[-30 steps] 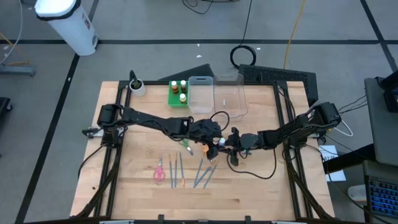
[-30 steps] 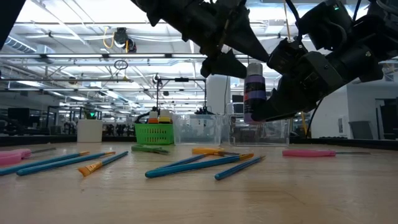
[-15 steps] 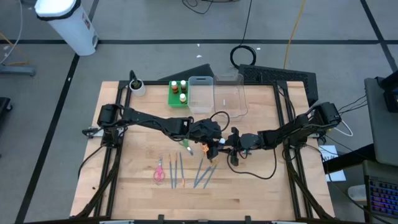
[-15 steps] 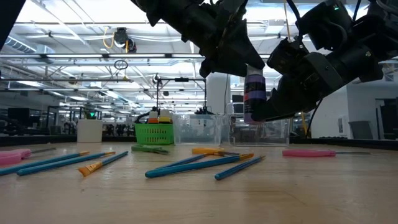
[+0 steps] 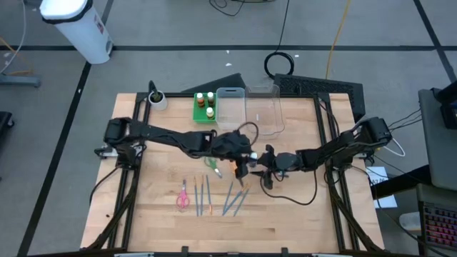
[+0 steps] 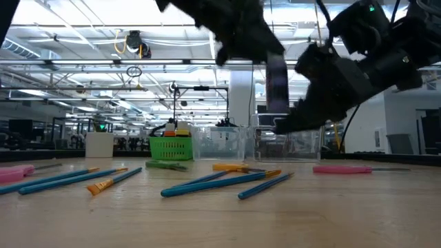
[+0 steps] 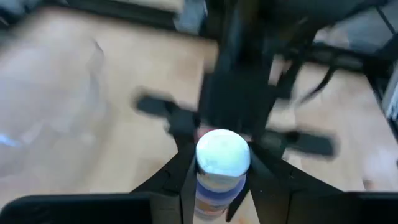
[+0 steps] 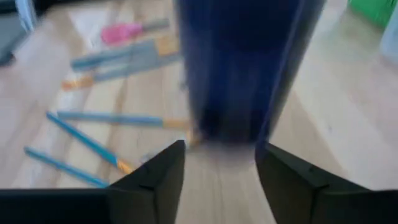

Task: Pick & Place Paint Supplies
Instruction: Put the purple paint bottle into the green bin

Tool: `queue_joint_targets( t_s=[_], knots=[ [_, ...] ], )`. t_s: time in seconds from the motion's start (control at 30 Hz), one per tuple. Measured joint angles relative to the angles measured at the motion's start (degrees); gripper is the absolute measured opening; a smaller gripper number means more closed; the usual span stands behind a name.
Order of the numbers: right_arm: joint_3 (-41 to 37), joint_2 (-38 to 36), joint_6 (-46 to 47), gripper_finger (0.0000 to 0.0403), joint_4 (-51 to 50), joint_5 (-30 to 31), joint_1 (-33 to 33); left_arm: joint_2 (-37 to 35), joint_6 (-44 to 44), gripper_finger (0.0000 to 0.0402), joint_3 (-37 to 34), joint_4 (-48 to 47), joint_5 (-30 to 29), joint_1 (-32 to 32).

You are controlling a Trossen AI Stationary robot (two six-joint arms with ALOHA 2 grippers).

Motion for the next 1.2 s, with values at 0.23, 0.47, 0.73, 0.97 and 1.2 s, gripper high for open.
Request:
queue_joint_targets(
  t_s=[0.23, 0.47, 0.73, 0.97, 1.2],
  knots=[
    [-0.1, 0.0, 1.5, 0.0268, -0.6, 0.6, 0.0, -9.1, 4.1, 0.0116, 0.1, -8.0, -11.6, -1.5],
    [-0.1, 0.0, 1.5, 0.0294, -1.4, 0.6, 0.1, -18.3, 4.9, 0.0116, -2.1, -16.1, -25.0, -1.7],
    [-0.1, 0.0, 1.5, 0.0287, -1.9, 0.7, 0.0, -29.9, -1.1, 0.0116, -16.8, -12.7, -35.1, 3.3],
    [-0.1, 0.0, 1.5, 0.0284, -1.3, 0.7, 0.0, -35.9, -6.5, 0.0116, -32.3, -2.4, -34.0, 12.9],
    [-0.1, 0.0, 1.5, 0.0283, -1.0, 0.7, 0.0, -34.8, -9.3, 0.0116, -41.0, 8.7, -26.4, 22.3]
  ],
)
